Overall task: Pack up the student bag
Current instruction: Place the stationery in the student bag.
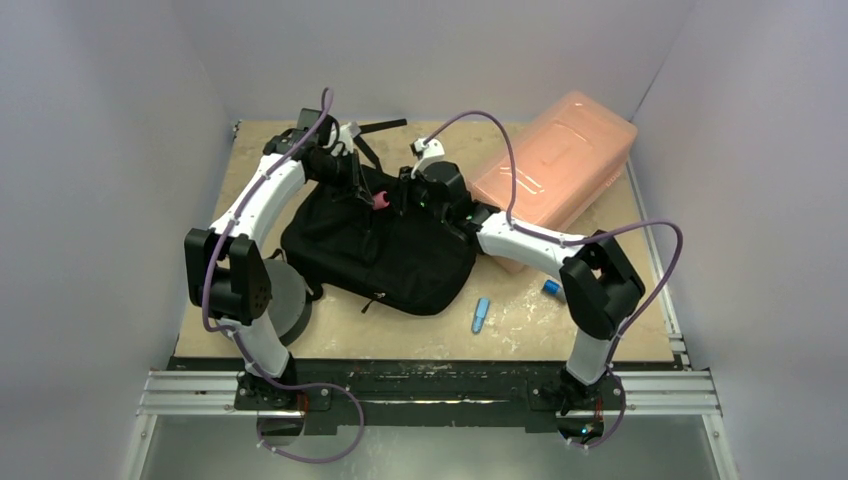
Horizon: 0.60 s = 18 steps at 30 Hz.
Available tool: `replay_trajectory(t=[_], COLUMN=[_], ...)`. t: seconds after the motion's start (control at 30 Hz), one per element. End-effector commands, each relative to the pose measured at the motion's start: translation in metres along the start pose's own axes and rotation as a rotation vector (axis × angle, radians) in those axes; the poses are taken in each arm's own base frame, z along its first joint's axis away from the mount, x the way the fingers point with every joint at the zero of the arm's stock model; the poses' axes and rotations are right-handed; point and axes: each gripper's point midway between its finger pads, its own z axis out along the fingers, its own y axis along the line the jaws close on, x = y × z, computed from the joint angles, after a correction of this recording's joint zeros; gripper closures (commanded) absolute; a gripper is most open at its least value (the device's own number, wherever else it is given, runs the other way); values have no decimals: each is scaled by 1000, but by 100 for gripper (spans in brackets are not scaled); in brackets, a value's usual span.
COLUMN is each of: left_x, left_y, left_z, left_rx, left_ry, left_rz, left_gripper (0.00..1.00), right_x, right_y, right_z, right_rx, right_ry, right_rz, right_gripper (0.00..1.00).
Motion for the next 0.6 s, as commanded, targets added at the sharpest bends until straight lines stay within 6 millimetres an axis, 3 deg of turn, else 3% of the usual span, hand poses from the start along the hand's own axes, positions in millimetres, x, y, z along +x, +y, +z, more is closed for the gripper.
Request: replay_trajectory(t=[0.0,0.13,0.37,0.43,0.57], left_x=[-11,-12,-11,-11,-10], left_y=[-40,-41,-45,-48,-51], left_z=[-20,-20,-19,-20,-21], left_rx=[126,134,157,173,182], left_ry=[-49,-50,-45,-44,-40], left_rz=[74,77,82,87,102], left_gripper=[100,100,100,100,100], right_x=[25,36,36,30,-1], right_y=[-3,-4,5,11,32], right_z=[1,9,36,47,64], right_rx=[-21,-26,-67,-93,-158], right_ry=[43,58,45,22,-60], right_rz=[7,9,20,32,58], right_gripper=[85,99,100,100,100])
